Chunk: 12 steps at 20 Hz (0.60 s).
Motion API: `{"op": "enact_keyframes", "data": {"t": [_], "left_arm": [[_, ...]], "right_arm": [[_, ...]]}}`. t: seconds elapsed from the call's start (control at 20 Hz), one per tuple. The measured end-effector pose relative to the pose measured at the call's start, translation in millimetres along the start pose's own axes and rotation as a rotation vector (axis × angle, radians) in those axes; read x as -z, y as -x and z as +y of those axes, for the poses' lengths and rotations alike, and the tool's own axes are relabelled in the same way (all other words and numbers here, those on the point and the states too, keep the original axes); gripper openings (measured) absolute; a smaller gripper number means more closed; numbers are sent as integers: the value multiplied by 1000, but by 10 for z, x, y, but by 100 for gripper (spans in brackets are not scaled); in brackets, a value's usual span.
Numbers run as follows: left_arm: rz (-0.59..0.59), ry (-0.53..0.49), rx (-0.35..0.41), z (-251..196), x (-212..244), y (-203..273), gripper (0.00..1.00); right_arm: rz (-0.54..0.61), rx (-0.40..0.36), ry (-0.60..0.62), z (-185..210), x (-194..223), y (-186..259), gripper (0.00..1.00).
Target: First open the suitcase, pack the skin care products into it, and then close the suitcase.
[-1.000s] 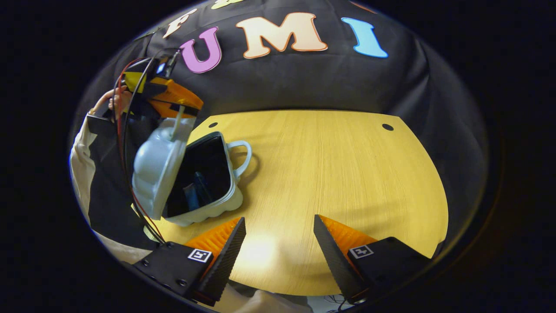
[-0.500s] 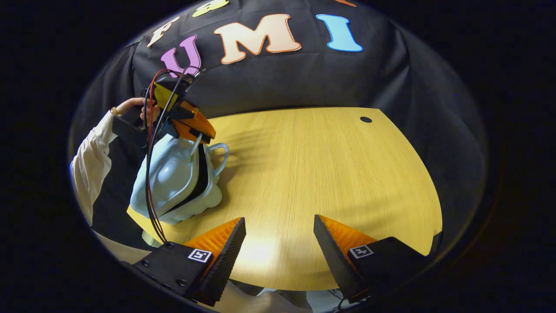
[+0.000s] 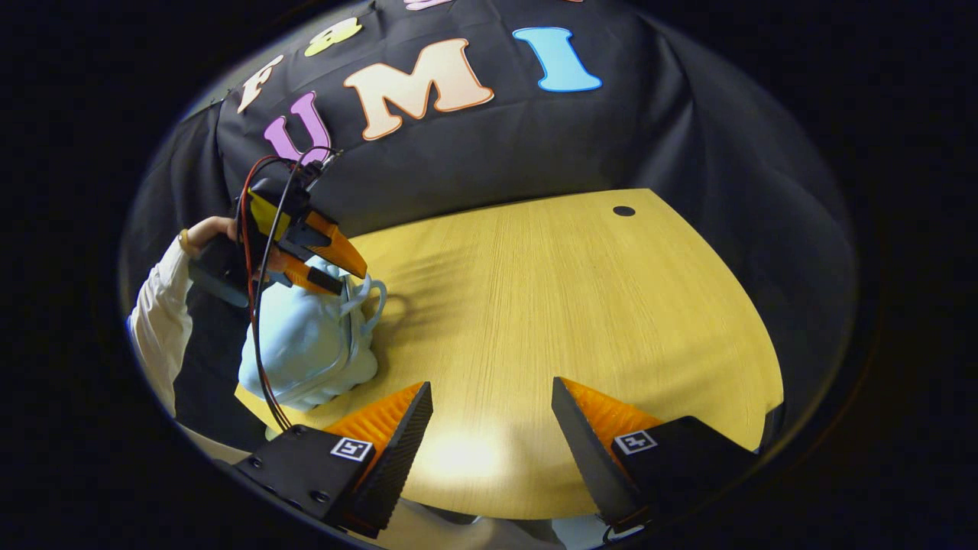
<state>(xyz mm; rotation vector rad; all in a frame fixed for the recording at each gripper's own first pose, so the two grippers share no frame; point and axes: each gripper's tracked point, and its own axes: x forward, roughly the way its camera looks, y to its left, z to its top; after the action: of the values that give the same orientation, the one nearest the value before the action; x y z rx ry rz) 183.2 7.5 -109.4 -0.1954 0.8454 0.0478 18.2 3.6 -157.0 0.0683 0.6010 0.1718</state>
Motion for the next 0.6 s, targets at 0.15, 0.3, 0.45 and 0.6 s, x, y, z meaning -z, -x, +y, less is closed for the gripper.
{"op": "enact_keyframes", "data": {"t": [0.15,0.3,0.45,0.6], "left_arm": [[-36,-119,-69,-62,210,241,97],[-52,-166,-49,-293,476,348,96],[-81,-205,-49,-470,724,461,97],[-129,-213,-69,-471,973,701,96]], "right_arm": [[-34,-5,-9,-122,-98,75,94],[-66,0,1,-249,-185,162,94],[-91,5,-1,-384,-243,265,98],[-110,8,2,-473,-257,356,94]]}}
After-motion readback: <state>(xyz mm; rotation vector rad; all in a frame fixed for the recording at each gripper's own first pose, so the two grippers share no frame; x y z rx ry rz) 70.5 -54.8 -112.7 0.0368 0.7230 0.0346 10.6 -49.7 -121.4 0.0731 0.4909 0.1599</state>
